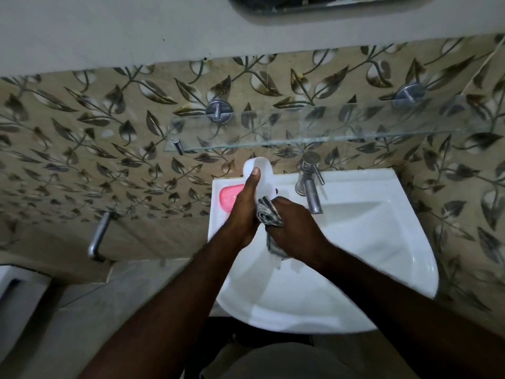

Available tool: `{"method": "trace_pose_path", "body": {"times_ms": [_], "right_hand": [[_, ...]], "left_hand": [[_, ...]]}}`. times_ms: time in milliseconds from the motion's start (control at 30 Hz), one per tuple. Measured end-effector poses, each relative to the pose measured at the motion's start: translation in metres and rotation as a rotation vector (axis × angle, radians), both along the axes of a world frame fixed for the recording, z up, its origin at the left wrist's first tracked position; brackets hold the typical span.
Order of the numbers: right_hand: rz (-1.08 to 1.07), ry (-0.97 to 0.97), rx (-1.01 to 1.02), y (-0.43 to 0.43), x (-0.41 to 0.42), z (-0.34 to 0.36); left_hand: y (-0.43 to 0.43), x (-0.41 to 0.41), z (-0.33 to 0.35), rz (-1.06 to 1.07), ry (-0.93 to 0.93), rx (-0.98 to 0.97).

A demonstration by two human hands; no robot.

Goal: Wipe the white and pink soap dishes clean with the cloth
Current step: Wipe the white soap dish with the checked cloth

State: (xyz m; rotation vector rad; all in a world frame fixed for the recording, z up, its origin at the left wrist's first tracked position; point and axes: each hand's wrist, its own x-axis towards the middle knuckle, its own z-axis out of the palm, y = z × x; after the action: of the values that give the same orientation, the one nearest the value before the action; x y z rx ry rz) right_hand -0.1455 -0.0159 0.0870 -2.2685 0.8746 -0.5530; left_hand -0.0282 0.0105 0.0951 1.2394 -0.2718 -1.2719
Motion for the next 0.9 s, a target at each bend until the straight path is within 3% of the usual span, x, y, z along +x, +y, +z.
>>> {"method": "trace_pose_path", "body": {"times_ms": [100,300,400,500,533,633,700,800,900], "right_hand": [[-0.035,0.079,-0.099,0.022,0.005,-0.002],[0.133,0.268,-0.371,-0.004,-0.021,-0.014],[0.006,0.218,-0.22,0.009,-0.01,-0.004],[-0.117,-0.03,0.199,0.031,0.007,0.006],[-0.111,-0.051,0.199,0.035,0.008,0.002],[0.065,0.216,-0.188,0.027,-0.008,-0.012],[0.189,0.33,-0.32,0.011,-0.019,-0.019],[0.202,0.371,-0.312,-0.009,-0.019,-0.011],[-0.02,0.138,-0.108,-0.02,-0.007,0.003]], "left_hand": [[0.005,-0.003,-0.001,0.022,0.057,-0.008],[0.006,0.009,-0.003,-0.03,0.078,-0.01],[0.004,0.006,0.003,-0.006,0.078,-0.021],[0.007,0.002,-0.004,-0.015,0.055,-0.055],[0.008,0.001,-0.006,-0.03,0.061,-0.06],[0.013,0.004,-0.011,-0.028,0.019,-0.03],[0.014,0.006,-0.013,-0.085,0.041,-0.004],[0.012,0.006,-0.022,-0.13,0.085,0.047],[0.01,0.006,-0.026,-0.116,0.143,0.049]]}}
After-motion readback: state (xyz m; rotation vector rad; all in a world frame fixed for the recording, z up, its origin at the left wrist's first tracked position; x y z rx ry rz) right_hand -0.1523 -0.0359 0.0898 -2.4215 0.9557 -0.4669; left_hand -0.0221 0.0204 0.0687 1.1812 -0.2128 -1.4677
